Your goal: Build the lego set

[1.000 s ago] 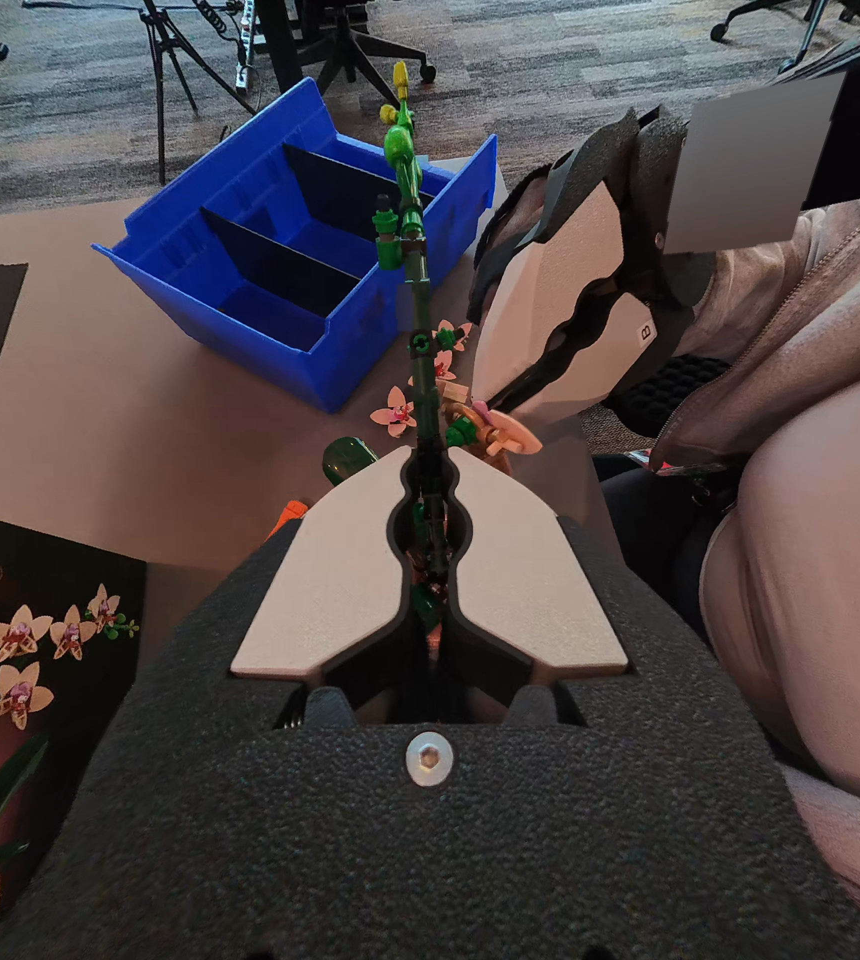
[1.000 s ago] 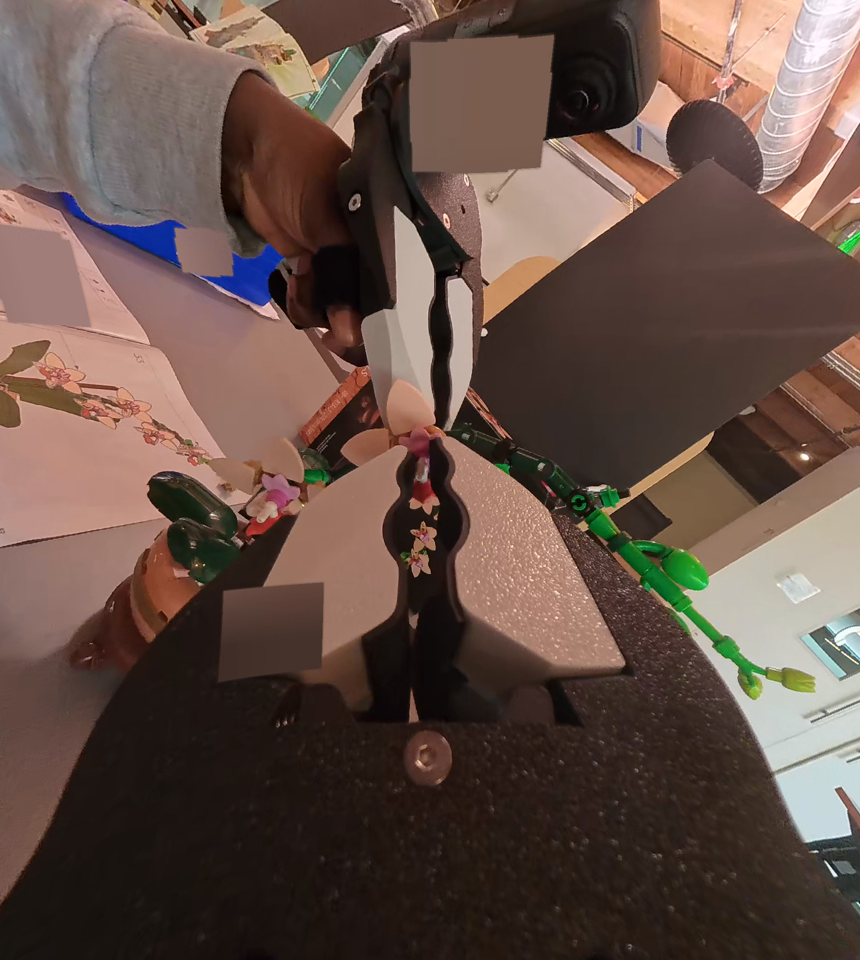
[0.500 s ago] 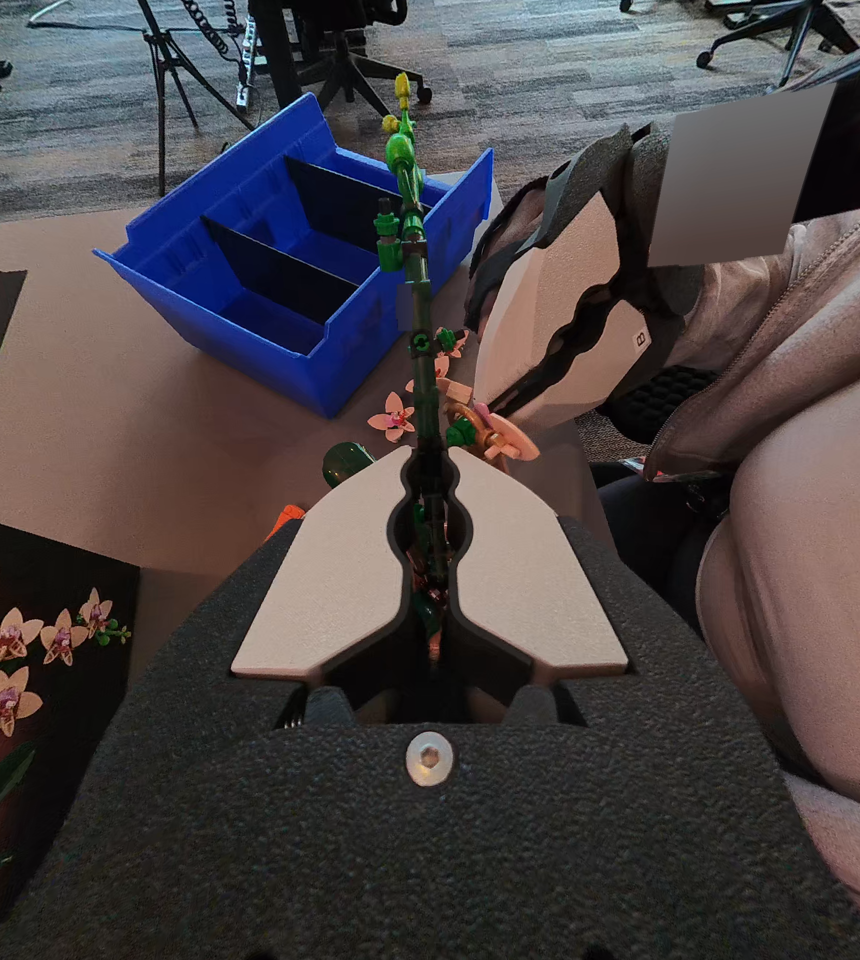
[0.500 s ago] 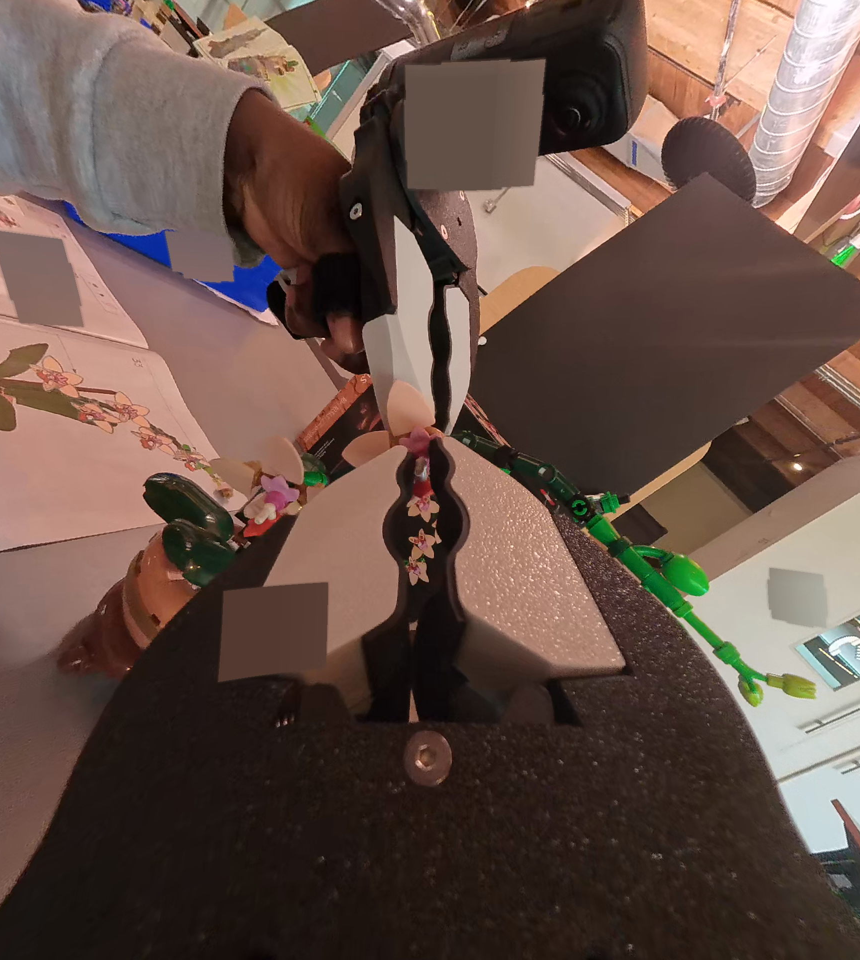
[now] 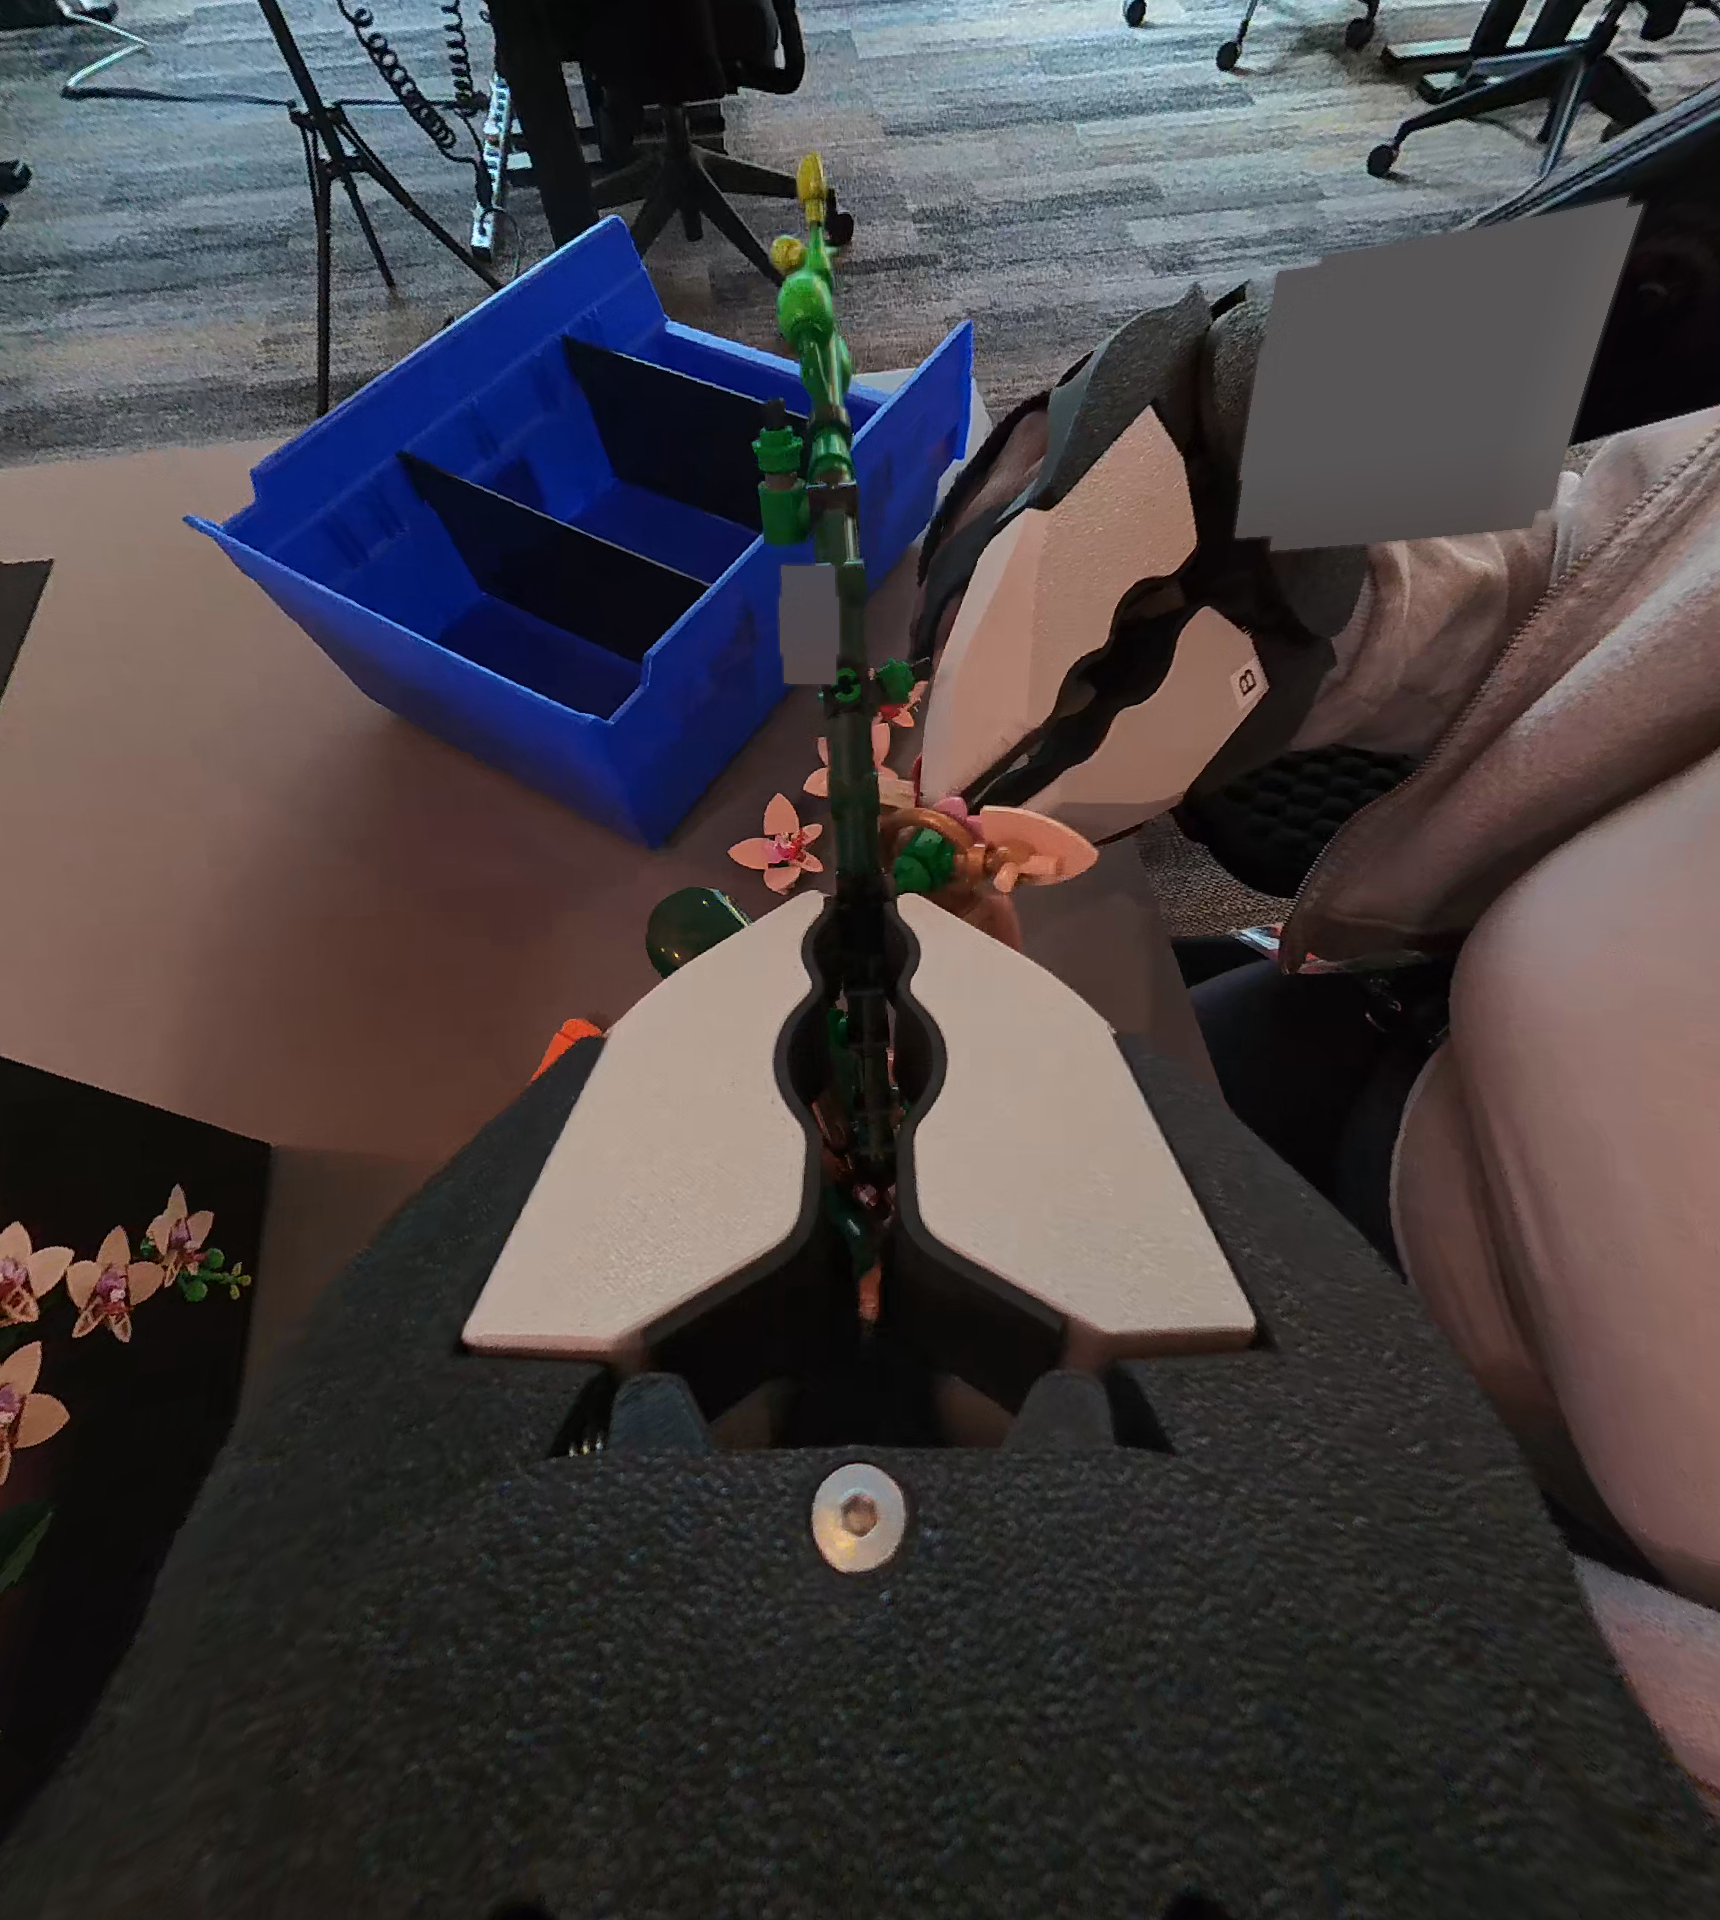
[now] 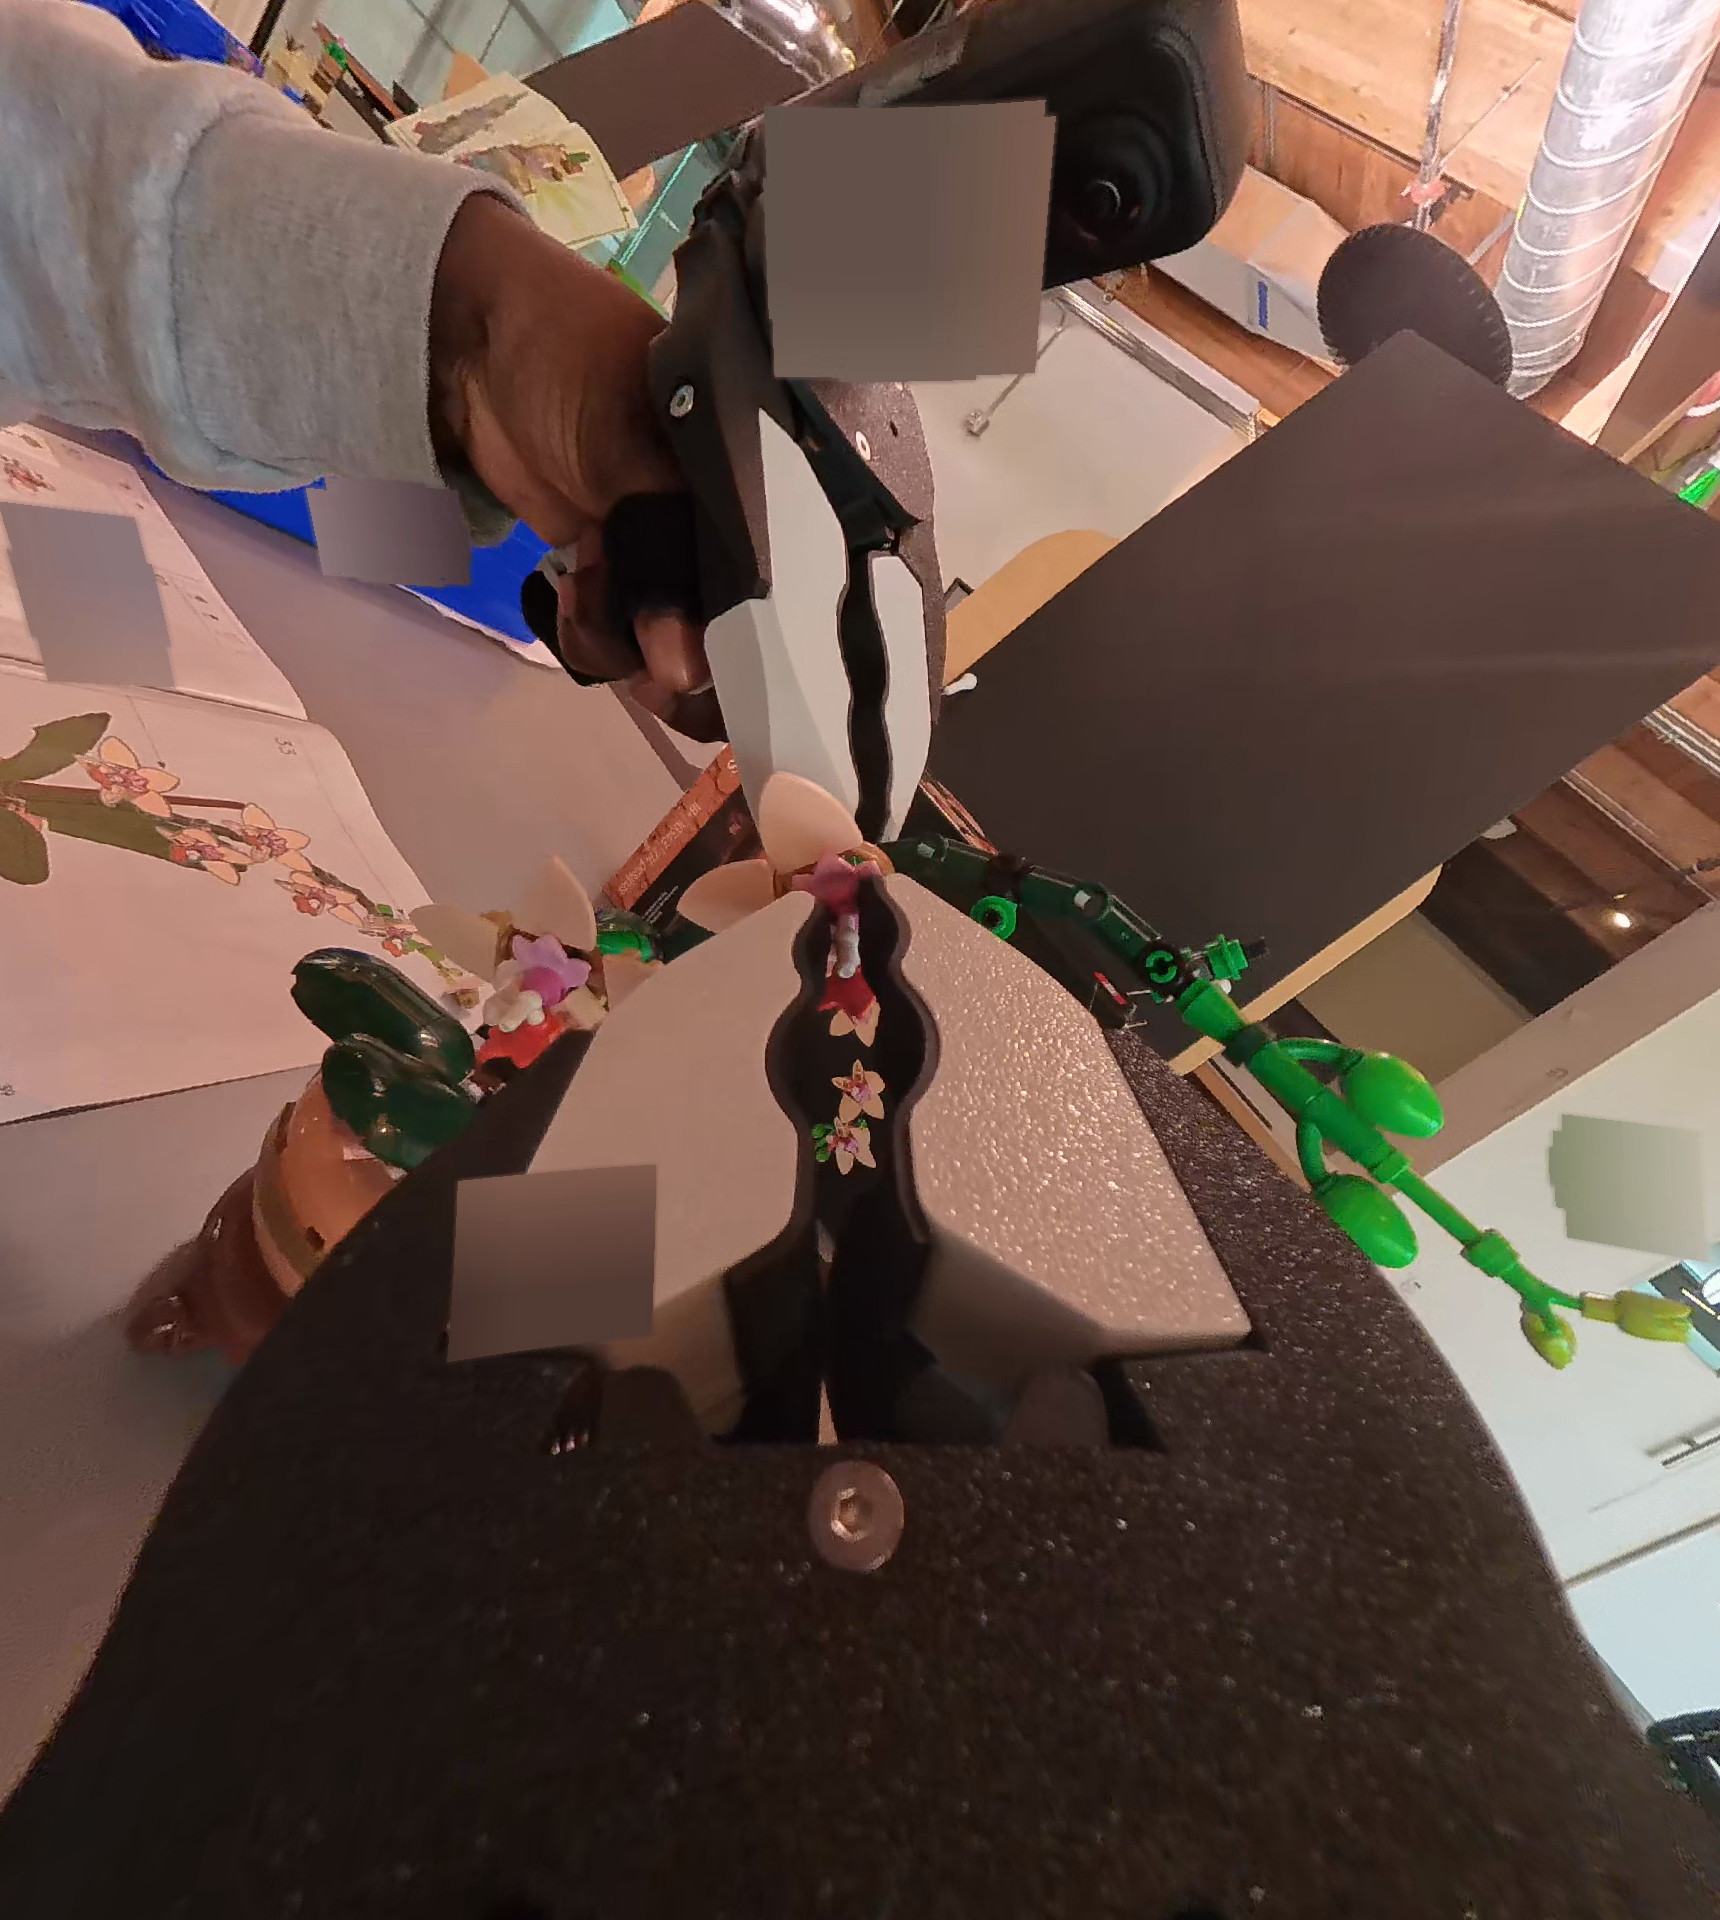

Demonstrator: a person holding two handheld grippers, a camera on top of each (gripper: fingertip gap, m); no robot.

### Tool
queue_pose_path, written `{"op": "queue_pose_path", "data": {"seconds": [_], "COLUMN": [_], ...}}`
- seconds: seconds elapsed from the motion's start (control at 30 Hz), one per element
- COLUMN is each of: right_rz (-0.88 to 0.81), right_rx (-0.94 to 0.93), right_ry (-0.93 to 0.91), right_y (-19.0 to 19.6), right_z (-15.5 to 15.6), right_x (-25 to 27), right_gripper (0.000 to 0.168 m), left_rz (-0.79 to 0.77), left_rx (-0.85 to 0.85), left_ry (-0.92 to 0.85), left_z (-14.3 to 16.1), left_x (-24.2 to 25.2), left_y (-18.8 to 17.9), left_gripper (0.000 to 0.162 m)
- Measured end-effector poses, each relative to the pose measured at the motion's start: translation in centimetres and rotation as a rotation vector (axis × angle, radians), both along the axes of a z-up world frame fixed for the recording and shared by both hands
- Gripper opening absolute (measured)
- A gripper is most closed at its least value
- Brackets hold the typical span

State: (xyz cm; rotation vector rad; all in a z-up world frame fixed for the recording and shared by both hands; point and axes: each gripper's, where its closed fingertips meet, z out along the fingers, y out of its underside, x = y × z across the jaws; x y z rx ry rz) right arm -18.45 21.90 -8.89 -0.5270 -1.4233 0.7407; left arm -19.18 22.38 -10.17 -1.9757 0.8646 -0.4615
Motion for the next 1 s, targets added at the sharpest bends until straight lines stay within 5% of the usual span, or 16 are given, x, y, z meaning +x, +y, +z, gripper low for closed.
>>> {"op": "queue_pose_path", "data": {"seconds": [1.0], "right_rz": [-0.194], "right_rx": [0.052], "right_ry": [-0.080], "right_y": [0.08], "right_z": [-0.06], "right_x": [-0.41], "right_gripper": [0.006], "left_rz": [0.187], "left_rx": [0.172], "left_ry": [0.212], "left_z": [0.01], "left_x": [-0.85], "left_y": [0.27], "left_gripper": [0.007]}}
